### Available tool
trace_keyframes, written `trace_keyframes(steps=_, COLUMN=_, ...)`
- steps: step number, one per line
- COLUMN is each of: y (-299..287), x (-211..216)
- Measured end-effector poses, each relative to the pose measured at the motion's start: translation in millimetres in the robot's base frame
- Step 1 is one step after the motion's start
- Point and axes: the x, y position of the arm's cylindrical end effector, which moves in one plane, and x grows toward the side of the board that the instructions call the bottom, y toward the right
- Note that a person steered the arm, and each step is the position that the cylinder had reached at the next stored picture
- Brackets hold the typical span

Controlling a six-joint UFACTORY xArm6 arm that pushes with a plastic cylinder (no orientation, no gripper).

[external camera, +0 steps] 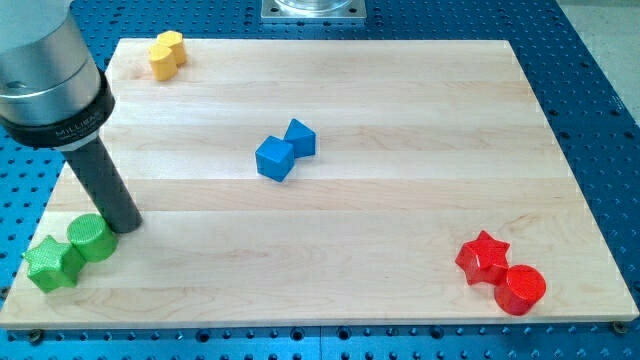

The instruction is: Place your arm at the center left of the board

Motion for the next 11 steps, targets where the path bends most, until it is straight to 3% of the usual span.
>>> trace_keyframes(steps=1, y=1, x=0)
trace_keyframes(steps=2, y=1, x=-29)
trace_keyframes(steps=3, y=43, x=-81)
trace_keyframes(steps=4, y=2, x=-115)
trace_keyframes(steps=11, y=3, x=-121)
